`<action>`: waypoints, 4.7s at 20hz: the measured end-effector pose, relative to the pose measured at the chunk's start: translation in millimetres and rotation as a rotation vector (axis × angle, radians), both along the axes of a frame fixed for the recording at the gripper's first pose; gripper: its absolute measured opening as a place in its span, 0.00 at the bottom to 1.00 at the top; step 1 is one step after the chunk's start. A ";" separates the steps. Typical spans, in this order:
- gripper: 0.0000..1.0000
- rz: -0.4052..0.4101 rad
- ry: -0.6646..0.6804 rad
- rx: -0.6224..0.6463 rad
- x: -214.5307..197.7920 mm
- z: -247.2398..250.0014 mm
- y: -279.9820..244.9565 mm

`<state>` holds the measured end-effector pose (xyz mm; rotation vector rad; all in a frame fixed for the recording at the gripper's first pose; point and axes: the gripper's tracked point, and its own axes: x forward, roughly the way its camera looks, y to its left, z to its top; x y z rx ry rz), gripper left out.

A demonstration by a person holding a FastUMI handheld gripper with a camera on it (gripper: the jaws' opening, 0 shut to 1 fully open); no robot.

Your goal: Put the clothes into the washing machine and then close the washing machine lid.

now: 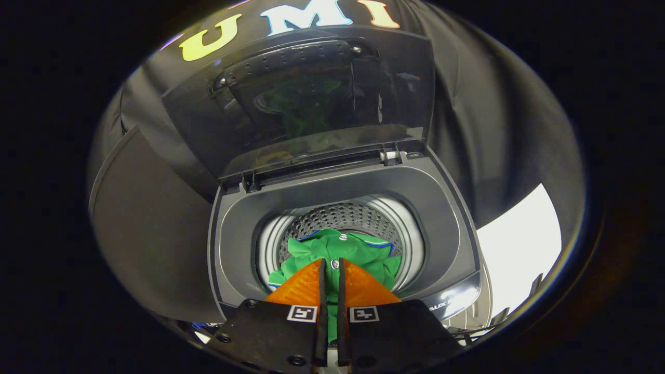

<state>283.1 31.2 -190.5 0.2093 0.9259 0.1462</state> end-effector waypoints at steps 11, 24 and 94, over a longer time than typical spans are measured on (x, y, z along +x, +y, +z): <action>0.97 0.018 0.003 0.031 5.8 0.1 10.3; 0.97 0.018 -0.312 0.051 70.0 138.8 2.9; 0.96 0.074 -0.669 -0.055 -71.4 52.7 15.0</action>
